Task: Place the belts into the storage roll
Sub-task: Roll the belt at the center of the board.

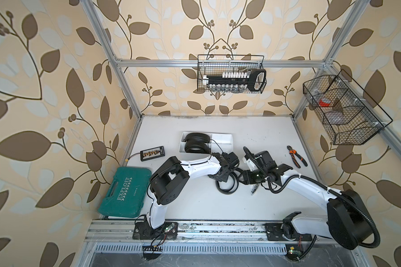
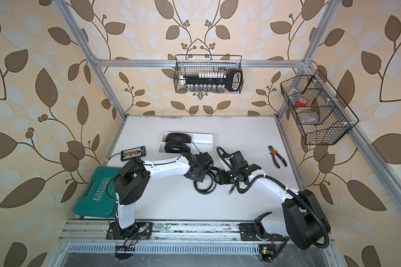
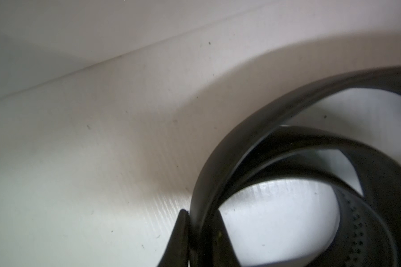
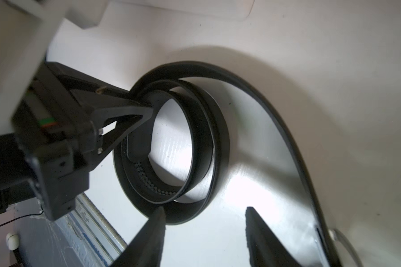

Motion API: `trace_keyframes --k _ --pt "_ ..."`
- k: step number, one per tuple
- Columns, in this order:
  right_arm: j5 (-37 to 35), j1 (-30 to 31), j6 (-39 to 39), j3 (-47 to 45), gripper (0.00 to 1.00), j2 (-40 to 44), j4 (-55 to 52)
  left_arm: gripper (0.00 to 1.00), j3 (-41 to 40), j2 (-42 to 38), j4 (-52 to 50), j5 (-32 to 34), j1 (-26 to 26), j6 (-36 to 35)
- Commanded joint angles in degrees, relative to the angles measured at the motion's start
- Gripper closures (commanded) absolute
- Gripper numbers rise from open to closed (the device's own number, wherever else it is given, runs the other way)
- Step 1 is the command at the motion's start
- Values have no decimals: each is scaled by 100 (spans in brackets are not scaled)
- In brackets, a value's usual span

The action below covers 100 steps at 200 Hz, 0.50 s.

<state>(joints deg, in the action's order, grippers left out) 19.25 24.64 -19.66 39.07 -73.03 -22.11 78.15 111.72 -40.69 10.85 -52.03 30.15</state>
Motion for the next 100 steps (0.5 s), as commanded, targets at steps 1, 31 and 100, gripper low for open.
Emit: trace_keyframes --k 1,31,100 --pt "-654 -8 133 293 38 56 -234 100 44 166 -89 -88 53 -207" --pt "-1175 -5 343 599 36 -480 -324 100 32 153 -123 -31 53 -340" --pt "-1313 32 430 973 60 -1630 13 100 -60 107 -168 -42 50 -531"
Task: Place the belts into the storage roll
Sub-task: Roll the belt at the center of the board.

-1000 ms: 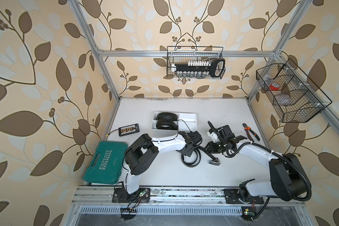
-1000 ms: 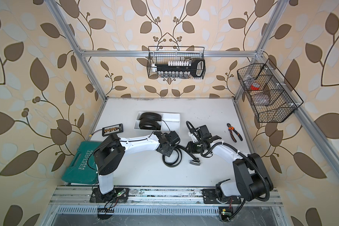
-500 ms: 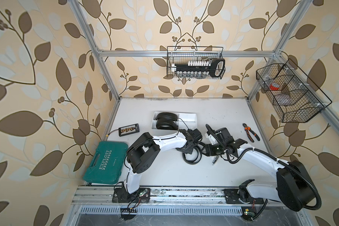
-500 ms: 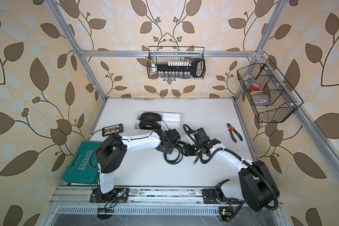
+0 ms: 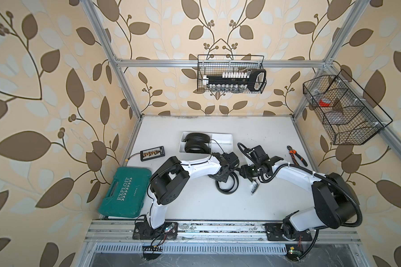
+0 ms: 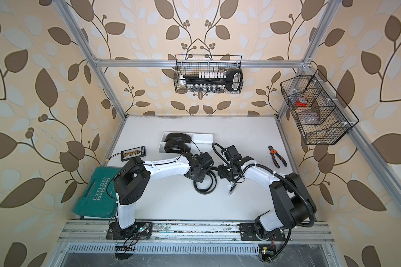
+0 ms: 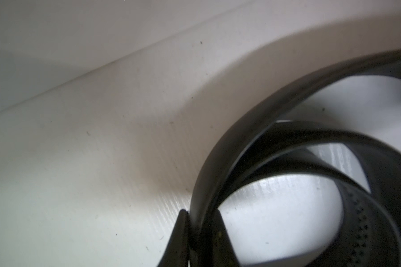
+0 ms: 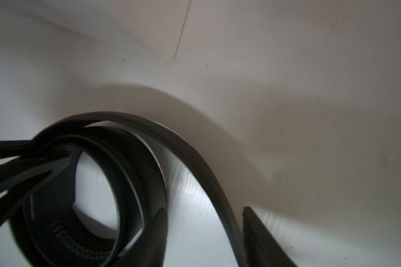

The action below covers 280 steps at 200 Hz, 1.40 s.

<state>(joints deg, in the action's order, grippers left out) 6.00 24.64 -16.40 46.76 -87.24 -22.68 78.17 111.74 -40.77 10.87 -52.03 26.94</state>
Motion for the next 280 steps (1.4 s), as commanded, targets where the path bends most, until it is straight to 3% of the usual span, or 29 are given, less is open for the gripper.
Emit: trace_keyframes --k 1,21,48,104,280 --pt "22 32 99 203 62 -216 70 100 -68 104 -163 -43 52 -212" --pt "25 32 11 186 83 -250 73 100 -122 126 -209 -21 53 -225" --pt "51 -28 -139 164 100 -247 54 100 -254 90 -243 -97 53 -256" --pt "82 -426 -389 177 100 -275 -86 100 -430 77 -265 -271 46 -274" --pt "287 -1283 -83 43 100 -56 -239 100 -452 111 -212 -671 43 -430"
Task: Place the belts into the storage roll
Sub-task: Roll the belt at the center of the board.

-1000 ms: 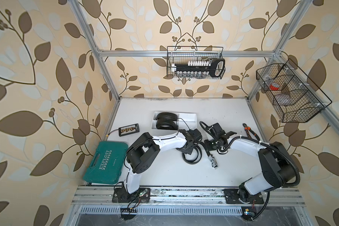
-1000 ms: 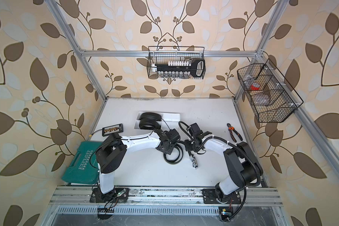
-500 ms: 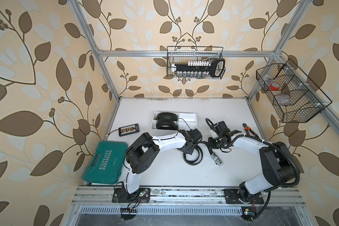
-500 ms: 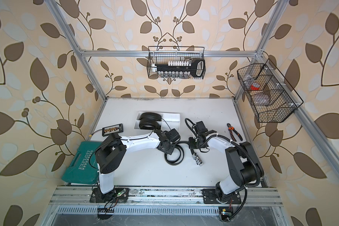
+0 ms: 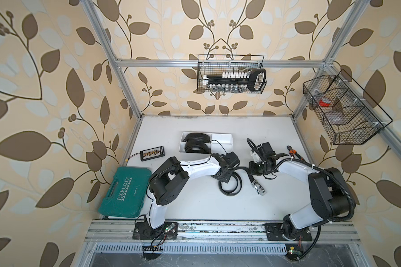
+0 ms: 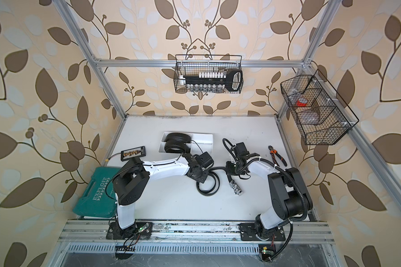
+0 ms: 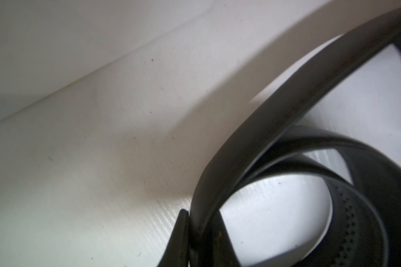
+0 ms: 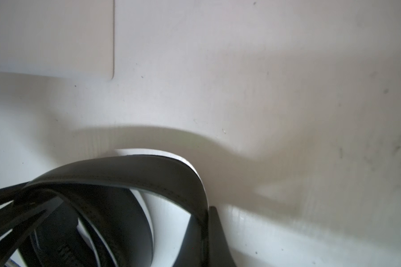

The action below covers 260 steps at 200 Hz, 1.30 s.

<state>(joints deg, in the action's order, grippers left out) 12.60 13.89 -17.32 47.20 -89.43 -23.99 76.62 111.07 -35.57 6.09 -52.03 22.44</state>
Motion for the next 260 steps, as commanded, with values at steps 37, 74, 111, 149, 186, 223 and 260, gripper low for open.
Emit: trace_keyframes --k 37,74,111,149,186,223,260 --pt "-355 -271 52 -20 100 197 -133 100 -314 199 -698 -244 44 15" --pt "-318 -350 80 -46 100 199 -149 100 -327 170 -679 -280 44 15" --pt "-293 -359 86 -67 100 189 -136 98 -321 190 -713 -257 44 21" --pt "-321 -383 80 -103 100 186 -141 95 -309 205 -706 -263 42 35" --pt "-315 -421 46 -123 100 171 -116 93 -230 196 -758 -248 0 -3" --pt "-289 -420 45 -136 100 163 -111 91 -226 213 -745 -272 -26 -3" --pt "-264 -425 63 -172 100 154 -93 88 -191 242 -749 -256 -40 -3"
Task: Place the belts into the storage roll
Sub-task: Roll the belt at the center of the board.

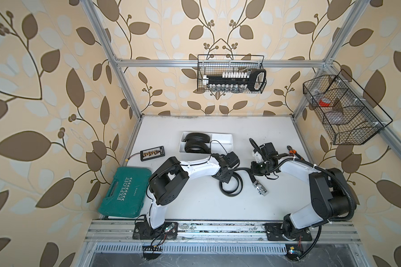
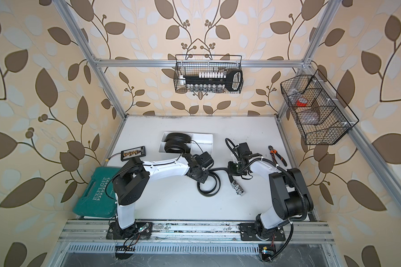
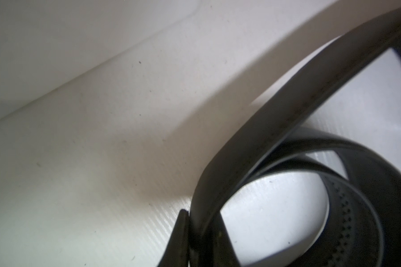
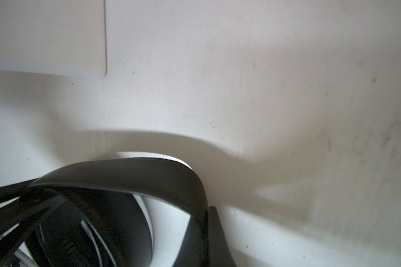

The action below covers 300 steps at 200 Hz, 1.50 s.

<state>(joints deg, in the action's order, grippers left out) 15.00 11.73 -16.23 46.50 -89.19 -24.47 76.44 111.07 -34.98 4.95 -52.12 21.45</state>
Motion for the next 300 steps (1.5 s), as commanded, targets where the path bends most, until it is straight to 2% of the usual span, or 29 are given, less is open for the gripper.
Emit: trace_keyframes --k 1,123,188,300 --pt "-501 -212 -46 -104 100 130 -47 88 -169 245 -813 -143 -33 96" --pt "-476 -421 -183 -214 100 238 6 81 -44 266 -931 -61 -70 52" --pt "-484 -417 -180 -230 100 217 22 80 -20 258 -939 -54 -89 52" --pt "-387 -827 -302 -319 100 195 83 79 -84 209 -958 -12 -97 74"
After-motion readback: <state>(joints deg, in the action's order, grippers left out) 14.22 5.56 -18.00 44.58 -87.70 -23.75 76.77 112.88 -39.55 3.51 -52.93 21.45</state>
